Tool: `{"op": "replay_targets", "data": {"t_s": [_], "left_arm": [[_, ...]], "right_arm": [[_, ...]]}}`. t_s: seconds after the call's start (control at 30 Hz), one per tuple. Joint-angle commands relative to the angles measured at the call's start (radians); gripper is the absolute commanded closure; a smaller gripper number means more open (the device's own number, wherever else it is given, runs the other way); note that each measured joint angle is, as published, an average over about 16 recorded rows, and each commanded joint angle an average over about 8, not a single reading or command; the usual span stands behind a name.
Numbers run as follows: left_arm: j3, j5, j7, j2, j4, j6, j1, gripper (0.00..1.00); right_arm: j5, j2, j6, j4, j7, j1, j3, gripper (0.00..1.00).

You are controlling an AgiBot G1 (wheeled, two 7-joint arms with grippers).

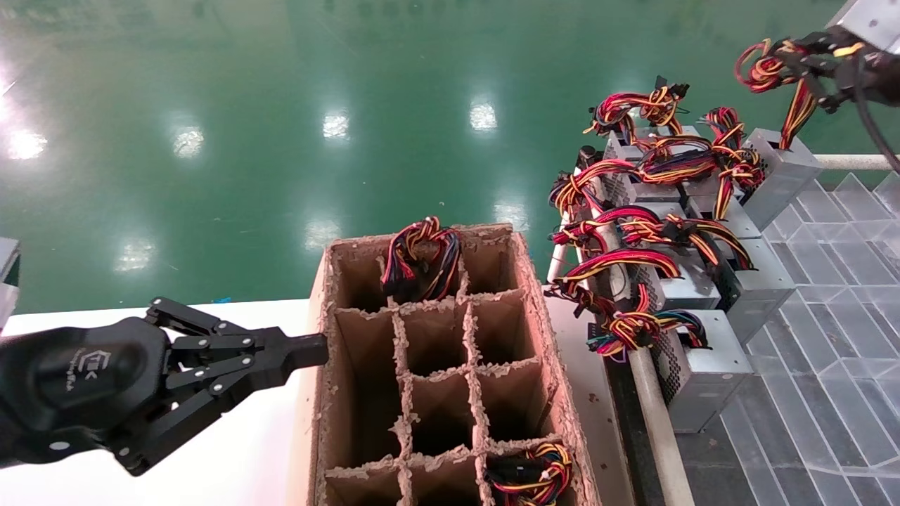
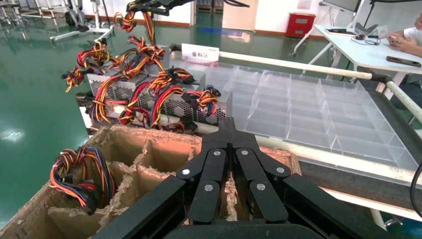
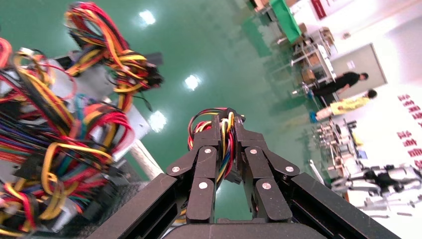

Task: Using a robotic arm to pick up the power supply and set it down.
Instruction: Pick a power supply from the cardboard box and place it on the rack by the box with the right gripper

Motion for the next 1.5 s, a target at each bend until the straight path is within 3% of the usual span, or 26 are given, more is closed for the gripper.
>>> {"op": "replay_targets", "data": {"t_s": [0.03, 0.53, 1.5], "left_arm": [[0.0, 0.0, 0.0, 0.0, 0.0, 0.0, 0.0, 1.0], [0.0, 0.0, 0.0, 0.0, 0.0, 0.0, 0.0, 1.0], [0.0, 0.0, 0.0, 0.0, 0.0, 0.0, 0.0, 1.0]], "right_arm": [[0.005, -0.007, -0.01, 0.002, -0.007, -0.006, 0.003, 1.0], [0.006, 0.006, 0.077, -0.007, -0.035, -0.003, 0.006, 1.0], [0.03, -0.007, 0.124, -0.008, -0.085, -0.021, 0.023, 1.0]]}}
